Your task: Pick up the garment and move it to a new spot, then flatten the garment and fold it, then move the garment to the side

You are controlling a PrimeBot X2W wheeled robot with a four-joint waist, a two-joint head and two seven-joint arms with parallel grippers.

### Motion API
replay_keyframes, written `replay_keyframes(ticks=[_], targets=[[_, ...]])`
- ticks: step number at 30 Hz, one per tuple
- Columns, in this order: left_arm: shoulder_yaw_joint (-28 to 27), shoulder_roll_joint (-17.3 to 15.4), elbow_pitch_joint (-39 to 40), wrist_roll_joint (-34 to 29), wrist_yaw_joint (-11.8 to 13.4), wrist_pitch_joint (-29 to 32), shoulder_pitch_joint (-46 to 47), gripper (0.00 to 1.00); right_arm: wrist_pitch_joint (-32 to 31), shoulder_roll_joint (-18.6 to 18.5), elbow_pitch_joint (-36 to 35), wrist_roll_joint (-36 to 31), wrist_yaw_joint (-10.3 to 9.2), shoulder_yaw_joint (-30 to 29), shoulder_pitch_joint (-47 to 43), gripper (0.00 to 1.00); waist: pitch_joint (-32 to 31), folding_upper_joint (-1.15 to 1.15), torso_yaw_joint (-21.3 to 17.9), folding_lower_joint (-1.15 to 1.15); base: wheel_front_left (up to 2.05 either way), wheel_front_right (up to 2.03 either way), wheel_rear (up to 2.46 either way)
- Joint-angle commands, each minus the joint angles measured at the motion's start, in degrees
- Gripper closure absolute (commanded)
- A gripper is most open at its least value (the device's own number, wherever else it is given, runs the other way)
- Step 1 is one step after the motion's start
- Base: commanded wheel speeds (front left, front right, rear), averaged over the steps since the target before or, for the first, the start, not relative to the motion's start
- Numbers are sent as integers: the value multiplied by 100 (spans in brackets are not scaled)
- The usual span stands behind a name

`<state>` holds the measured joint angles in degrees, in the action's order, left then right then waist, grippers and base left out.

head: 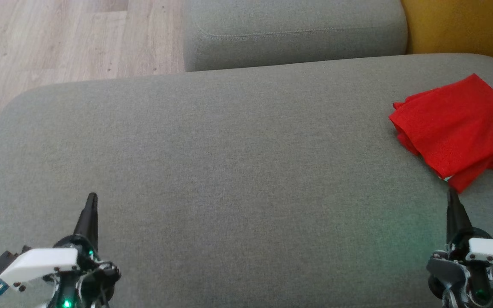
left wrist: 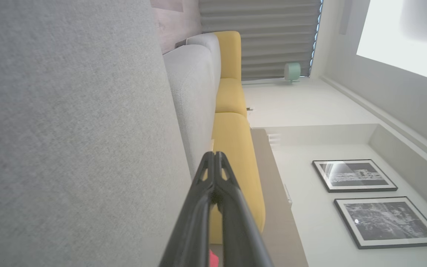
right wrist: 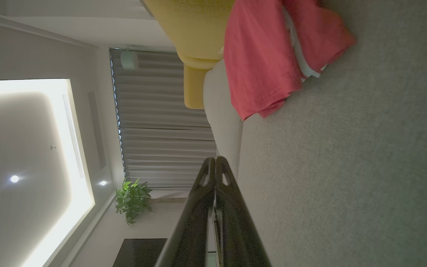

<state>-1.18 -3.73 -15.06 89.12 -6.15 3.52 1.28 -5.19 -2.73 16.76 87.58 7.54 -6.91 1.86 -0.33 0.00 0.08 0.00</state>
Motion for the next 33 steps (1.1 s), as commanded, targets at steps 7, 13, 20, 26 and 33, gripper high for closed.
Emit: replay_keyframes(ticks=[7, 13, 20, 26, 33], targets=[[-322, -68, 110, 481, -134, 127, 473, 100, -131, -15, -274, 457, -5, 36, 432, 100, 51, 0, -8, 0, 0, 0, 0], [-335, -59, 110, 471, -134, 137, 474, 100, -131, -15, -274, 457, -5, 37, 432, 100, 51, 0, -8, 0, 0, 0, 0], [-351, -47, 109, 457, -134, 150, 475, 100, -131, -15, -274, 458, -5, 37, 432, 100, 51, 0, -8, 0, 0, 0, 0], [-364, -38, 108, 446, -134, 160, 476, 100, -131, -15, -274, 458, -5, 37, 432, 100, 51, 0, -8, 0, 0, 0, 0], [-378, -28, 107, 434, -134, 172, 477, 100, -130, -15, -274, 458, -5, 37, 432, 100, 51, 0, -8, 0, 0, 0, 0]])
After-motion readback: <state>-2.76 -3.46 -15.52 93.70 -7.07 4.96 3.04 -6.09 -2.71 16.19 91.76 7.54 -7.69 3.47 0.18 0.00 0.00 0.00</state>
